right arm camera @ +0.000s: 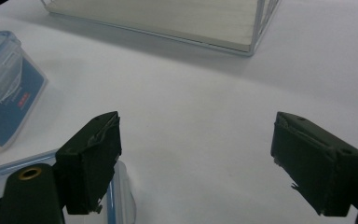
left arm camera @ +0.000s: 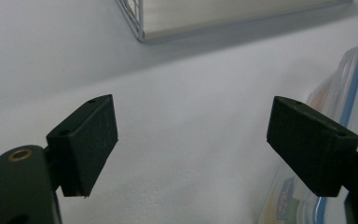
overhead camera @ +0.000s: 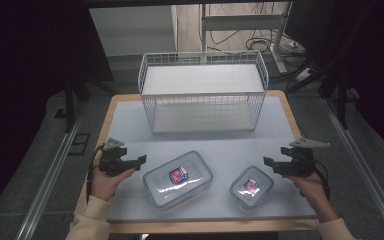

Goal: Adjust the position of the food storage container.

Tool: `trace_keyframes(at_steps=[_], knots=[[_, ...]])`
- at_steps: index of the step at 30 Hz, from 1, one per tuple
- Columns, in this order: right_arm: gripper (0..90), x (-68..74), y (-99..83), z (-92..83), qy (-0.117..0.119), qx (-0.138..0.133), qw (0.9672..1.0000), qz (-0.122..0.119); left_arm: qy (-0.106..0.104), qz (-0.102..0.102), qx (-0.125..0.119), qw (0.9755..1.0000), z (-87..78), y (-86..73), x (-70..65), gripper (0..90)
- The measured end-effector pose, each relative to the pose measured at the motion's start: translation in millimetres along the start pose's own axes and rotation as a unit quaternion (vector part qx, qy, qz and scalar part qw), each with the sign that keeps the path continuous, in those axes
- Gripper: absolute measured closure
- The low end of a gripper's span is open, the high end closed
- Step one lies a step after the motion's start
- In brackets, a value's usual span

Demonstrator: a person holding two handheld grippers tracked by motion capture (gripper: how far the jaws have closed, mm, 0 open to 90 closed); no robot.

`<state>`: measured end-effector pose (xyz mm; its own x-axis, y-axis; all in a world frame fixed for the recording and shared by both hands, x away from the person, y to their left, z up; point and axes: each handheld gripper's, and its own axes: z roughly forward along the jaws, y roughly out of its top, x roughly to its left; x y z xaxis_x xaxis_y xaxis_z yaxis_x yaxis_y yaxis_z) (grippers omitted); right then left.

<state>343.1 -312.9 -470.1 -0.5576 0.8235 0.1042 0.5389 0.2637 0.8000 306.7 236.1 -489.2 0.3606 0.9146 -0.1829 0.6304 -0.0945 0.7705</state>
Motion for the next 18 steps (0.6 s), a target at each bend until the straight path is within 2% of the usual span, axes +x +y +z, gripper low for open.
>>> trace_keyframes(at_steps=[5, 9, 13, 14, 16, 18], knots=[[17.0, -0.4, -2.0, 2.4, 0.007, 0.008, 0.9999, 0.007, -0.005, -0.004, -0.018, 0.9998, -8.3, 1.9, 2.9, 18.6], [19.3, 1.1, -3.3, 3.5, 0.012, 0.015, 0.9998, 0.007, -0.020, -0.009, -0.029, 0.9994, -21.1, 0.1, 5.0, 26.1], [19.7, 2.5, -4.2, 4.1, 0.011, 0.019, 0.9998, 0.004, -0.033, -0.007, -0.028, 0.9990, -31.3, -4.5, 4.0, 46.6], [19.7, 3.2, -5.2, 4.5, 0.009, 0.019, 0.9998, 0.003, -0.051, -0.010, -0.021, 0.9984, -40.2, -9.1, 3.3, 54.6], [19.5, 3.7, -5.8, 4.5, 0.006, 0.019, 0.9998, 0.001, -0.069, -0.013, -0.016, 0.9974, -48.5, -13.6, 2.3, 70.3], [19.4, 4.1, -5.6, 4.1, 0.005, 0.018, 0.9998, 0.003, -0.081, -0.008, -0.010, 0.9966, -55.0, -18.6, -0.2, 83.6]])
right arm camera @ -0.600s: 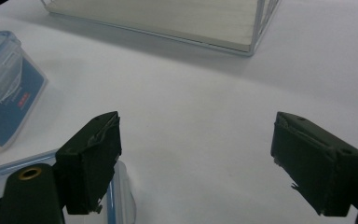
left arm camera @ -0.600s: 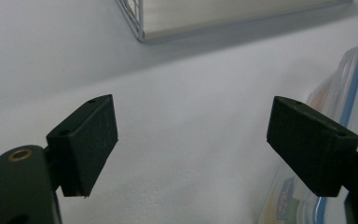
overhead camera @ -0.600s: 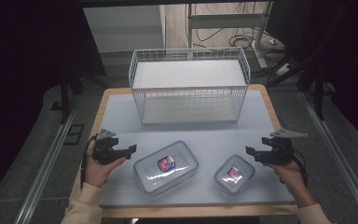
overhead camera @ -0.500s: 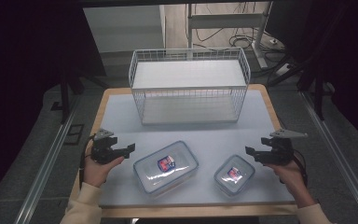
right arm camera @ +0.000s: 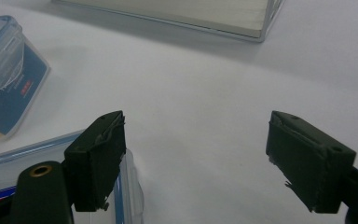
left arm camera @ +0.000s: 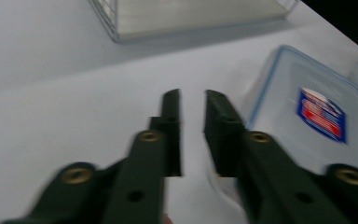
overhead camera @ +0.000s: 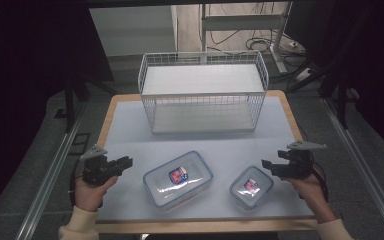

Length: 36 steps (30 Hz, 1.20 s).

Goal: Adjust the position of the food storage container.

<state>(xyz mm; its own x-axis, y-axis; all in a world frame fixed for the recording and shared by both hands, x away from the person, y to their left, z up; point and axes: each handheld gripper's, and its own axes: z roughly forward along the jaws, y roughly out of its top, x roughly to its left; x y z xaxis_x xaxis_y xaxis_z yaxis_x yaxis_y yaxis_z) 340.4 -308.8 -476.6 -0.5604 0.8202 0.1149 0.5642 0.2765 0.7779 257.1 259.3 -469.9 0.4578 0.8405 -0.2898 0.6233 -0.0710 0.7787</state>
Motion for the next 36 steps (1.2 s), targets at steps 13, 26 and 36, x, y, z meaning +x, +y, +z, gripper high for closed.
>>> trace_keyframes(at_steps=[13, 26, 36], knots=[[19.3, -2.1, 2.0, -2.2, -0.003, -0.004, 1.0000, 0.009, -0.039, 0.028, 0.085, 0.9953, -5.4, -55.6, -33.0, 90.0], [19.3, -3.5, 0.3, -0.7, -0.008, 0.002, 0.9999, 0.010, -0.085, 0.053, 0.134, 0.9859, 18.9, -68.6, -57.4, 90.0], [19.1, -9.3, -2.5, -3.7, -0.015, -0.001, 0.9997, 0.017, -0.080, 0.063, 0.142, 0.9845, 34.6, -60.1, -61.3, 90.0]])
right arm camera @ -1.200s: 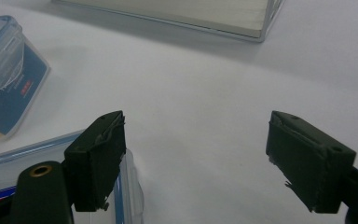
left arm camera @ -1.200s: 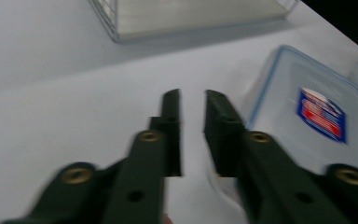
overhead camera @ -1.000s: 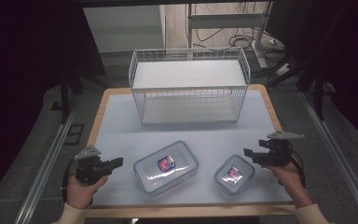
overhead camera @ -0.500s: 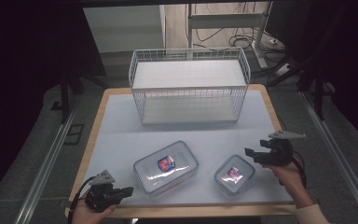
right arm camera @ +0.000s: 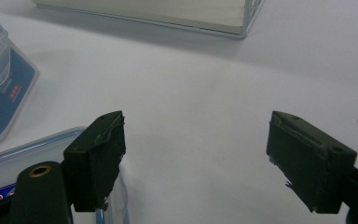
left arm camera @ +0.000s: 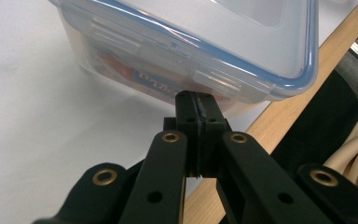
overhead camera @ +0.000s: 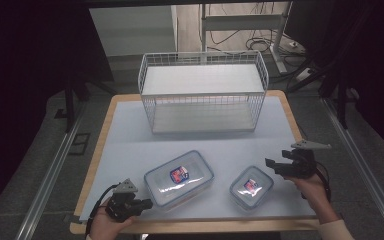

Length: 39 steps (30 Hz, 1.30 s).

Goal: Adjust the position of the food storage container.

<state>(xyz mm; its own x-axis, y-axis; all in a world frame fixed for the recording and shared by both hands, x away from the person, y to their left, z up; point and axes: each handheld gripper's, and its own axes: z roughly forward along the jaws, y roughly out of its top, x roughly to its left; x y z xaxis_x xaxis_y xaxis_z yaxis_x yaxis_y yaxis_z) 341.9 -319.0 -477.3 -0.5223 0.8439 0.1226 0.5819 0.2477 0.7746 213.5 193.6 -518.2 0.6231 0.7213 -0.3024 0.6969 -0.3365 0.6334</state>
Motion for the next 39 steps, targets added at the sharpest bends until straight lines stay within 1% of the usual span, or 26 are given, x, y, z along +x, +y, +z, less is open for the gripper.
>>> trace_keyframes(at_steps=[3, 7, 16, 17, 19, 22, 23, 24, 26, 27, 28, 30, 31, 32, 33, 35, 37, 38, 39], knots=[[19.1, 0.2, -0.7, 0.0, -0.001, 0.001, 1.0000, 0.002, 0.002, 0.004, 0.002, 1.0000, 5.9, 8.0, -0.6, 90.0], [19.1, 2.0, -0.9, 0.0, 0.001, 0.003, 1.0000, -0.001, 0.001, 0.017, 0.008, 0.9998, 16.7, 22.2, -2.5, 90.0], [19.0, 0.0, -3.2, 0.8, 0.001, 0.006, 1.0000, 0.001, -0.008, 0.026, 0.012, 0.9996, 41.6, 53.7, 0.2, 90.0], [19.0, 0.0, -3.2, 0.9, 0.001, 0.006, 1.0000, 0.001, -0.007, 0.031, 0.014, 0.9994, 44.6, 57.9, 0.3, 90.0], [19.0, 0.1, -3.3, 1.1, 0.001, 0.006, 1.0000, -0.001, -0.009, 0.032, 0.014, 0.9993, 49.1, 63.1, 0.0, 90.0], [19.0, 0.3, -3.3, 1.1, 0.002, 0.006, 1.0000, -0.002, -0.008, 0.034, 0.016, 0.9993, 50.2, 64.6, -0.8, 90.0], [19.0, 0.3, -3.4, 1.1, 0.002, 0.006, 1.0000, -0.002, -0.017, 0.031, 0.010, 0.9993, 47.6, 62.1, -3.0, 90.0], [19.0, 0.3, -3.4, 1.0, 0.002, 0.006, 1.0000, -0.002, -0.016, 0.033, 0.008, 0.9993, 45.5, 60.8, -4.3, 90.0], [19.0, 0.4, -3.2, 0.7, 0.002, 0.006, 1.0000, 0.000, -0.020, 0.034, 0.003, 0.9992, 38.9, 56.6, -9.0, 90.0], [19.0, 0.4, -3.1, 0.5, 0.002, 0.005, 1.0000, 0.000, -0.027, 0.033, -0.003, 0.9991, 35.3, 53.8, -13.2, 90.0], [19.0, 0.3, -2.9, 0.2, 0.002, 0.005, 1.0000, 0.000, -0.030, 0.035, -0.006, 0.9989, 33.6, 52.7, -15.9, 90.0], [19.0, 0.1, -2.7, 0.0, 0.001, 0.004, 1.0000, 0.000, -0.041, 0.044, -0.009, 0.9982, 31.8, 51.5, -25.6, 90.0], [19.0, 0.1, -2.7, 0.0, 0.001, 0.004, 1.0000, 0.000, -0.041, 0.044, -0.009, 0.9982, 31.8, 51.5, -25.6, 90.0], [19.0, 0.0, -2.5, 0.0, 0.001, 0.004, 1.0000, 0.001, -0.045, 0.053, -0.007, 0.9976, 34.9, 52.5, -33.0, 90.0], [19.0, -0.1, -2.4, 0.1, 0.000, 0.003, 1.0000, 0.000, -0.045, 0.057, -0.006, 0.9973, 39.0, 54.0, -37.5, 90.0], [19.0, 0.1, -2.3, 0.3, 0.000, 0.003, 1.0000, 0.000, -0.046, 0.059, -0.008, 0.9971, 46.7, 56.9, -42.9, 90.0], [19.1, 0.4, -2.3, 0.6, 0.001, 0.004, 1.0000, -0.001, -0.048, 0.061, -0.005, 0.9969, 54.4, 59.4, -47.0, 90.0], [19.1, 0.5, -2.3, 0.8, 0.000, 0.005, 1.0000, -0.001, -0.048, 0.066, 0.001, 0.9967, 59.4, 60.9, -49.4, 90.0], [19.1, 0.5, -2.5, 0.8, 0.000, 0.006, 1.0000, -0.001, -0.048, 0.066, 0.001, 0.9967, 59.4, 60.9, -49.4, 90.0]])
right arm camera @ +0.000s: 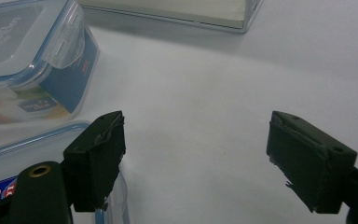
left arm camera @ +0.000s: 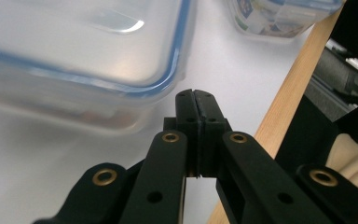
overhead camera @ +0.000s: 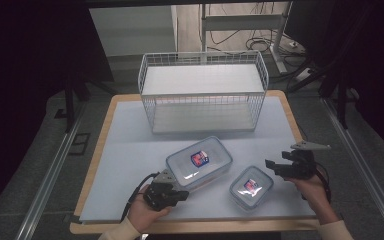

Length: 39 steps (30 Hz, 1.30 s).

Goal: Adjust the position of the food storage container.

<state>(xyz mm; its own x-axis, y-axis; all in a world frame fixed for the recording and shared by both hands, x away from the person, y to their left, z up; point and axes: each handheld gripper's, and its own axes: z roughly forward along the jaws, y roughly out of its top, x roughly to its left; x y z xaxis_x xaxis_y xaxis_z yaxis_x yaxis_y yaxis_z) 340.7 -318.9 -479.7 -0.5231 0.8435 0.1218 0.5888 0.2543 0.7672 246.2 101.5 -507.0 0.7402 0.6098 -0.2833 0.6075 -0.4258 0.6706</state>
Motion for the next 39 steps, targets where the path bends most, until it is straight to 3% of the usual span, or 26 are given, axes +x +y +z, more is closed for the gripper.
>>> trace_keyframes(at_steps=[2, 7, 10, 14, 17, 19, 23, 28, 39], knots=[[19.1, -0.5, -0.3, 0.0, 0.000, 0.000, 1.0000, 0.001, 0.003, 0.010, 0.013, 0.9999, 8.5, 2.1, -0.6, 90.0], [19.1, -2.2, -0.8, -0.4, -0.002, -0.001, 1.0000, 0.004, 0.003, -0.001, 0.008, 1.0000, 7.4, 2.6, 8.4, 90.0], [19.1, -1.8, -0.9, 0.0, -0.002, 0.000, 1.0000, 0.003, 0.020, 0.006, 0.008, 0.9998, 6.6, 2.9, 13.0, 90.0], [19.1, -0.9, -1.1, 1.4, -0.002, 0.002, 1.0000, 0.000, 0.016, -0.004, -0.002, 0.9999, 5.7, 6.5, 27.2, 90.0], [19.1, -0.9, -1.2, 1.8, -0.001, 0.003, 1.0000, 0.000, 0.031, -0.007, 0.001, 0.9995, 7.3, 10.2, 37.8, 90.0], [19.0, -1.4, -1.4, 1.8, -0.001, 0.003, 1.0000, 0.001, 0.021, -0.020, -0.002, 0.9996, 7.5, 11.2, 46.4, 90.0], [19.1, -2.6, -2.0, 1.9, -0.003, 0.004, 1.0000, 0.003, 0.018, -0.025, -0.003, 0.9995, 6.9, 13.1, 56.3, 90.0], [19.0, -2.0, -2.3, 2.5, -0.003, 0.005, 1.0000, 0.003, 0.028, -0.018, 0.000, 0.9994, 7.3, 15.5, 59.0, 90.0], [19.1, -2.4, -2.8, 3.2, -0.004, 0.008, 1.0000, 0.002, 0.040, -0.036, -0.005, 0.9986, 6.1, 17.9, 72.3, 90.0]])
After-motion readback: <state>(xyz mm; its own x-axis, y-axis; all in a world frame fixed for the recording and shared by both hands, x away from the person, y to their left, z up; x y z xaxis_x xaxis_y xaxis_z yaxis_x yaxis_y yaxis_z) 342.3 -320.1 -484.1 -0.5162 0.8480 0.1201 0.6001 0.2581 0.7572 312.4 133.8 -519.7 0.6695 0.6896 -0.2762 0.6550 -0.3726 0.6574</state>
